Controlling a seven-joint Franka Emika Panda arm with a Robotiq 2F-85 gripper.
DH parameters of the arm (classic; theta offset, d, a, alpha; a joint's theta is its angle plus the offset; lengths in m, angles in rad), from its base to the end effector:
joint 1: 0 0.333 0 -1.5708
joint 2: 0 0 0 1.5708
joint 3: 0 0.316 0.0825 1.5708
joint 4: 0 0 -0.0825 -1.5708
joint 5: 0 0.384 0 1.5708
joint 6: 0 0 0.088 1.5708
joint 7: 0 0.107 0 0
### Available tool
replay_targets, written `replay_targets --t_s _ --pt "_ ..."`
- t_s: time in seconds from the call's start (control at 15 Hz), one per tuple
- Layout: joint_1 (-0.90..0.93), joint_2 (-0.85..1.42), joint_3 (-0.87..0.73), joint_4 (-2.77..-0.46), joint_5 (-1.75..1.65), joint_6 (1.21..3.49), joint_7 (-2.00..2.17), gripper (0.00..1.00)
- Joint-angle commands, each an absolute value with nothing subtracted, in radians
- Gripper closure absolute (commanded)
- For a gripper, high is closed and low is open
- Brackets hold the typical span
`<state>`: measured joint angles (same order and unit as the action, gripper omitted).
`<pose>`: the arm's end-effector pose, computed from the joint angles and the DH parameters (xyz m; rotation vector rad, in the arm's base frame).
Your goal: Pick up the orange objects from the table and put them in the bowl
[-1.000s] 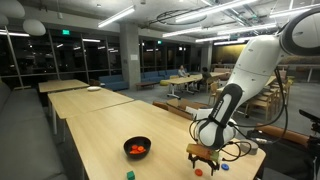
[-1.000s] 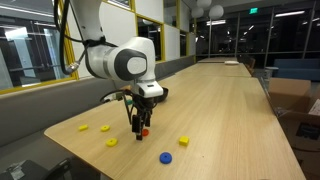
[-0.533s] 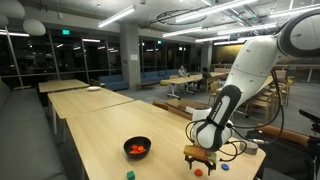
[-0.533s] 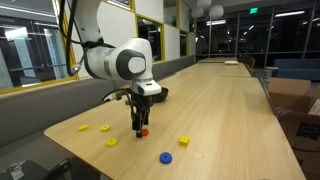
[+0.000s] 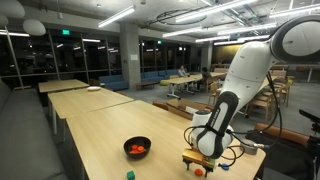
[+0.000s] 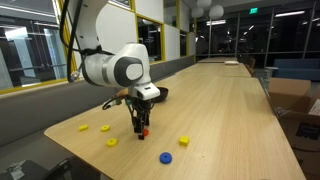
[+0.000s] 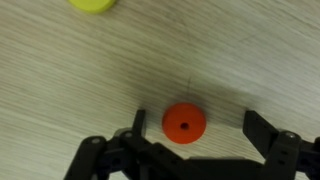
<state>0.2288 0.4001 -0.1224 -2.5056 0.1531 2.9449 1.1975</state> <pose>0.4601 0.0341 0.1361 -2.5521 1.8027 -0.0698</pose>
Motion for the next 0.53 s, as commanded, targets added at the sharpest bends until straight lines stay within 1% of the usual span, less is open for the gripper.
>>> replay_targets --t_s 0.0,0.47 --pt "0.281 0.414 -0.170 -2.509 0.138 2.999 1.226 0.00" --pt "0.349 0.402 -0.236 -2.514 0.129 3.011 1.235 0.00"
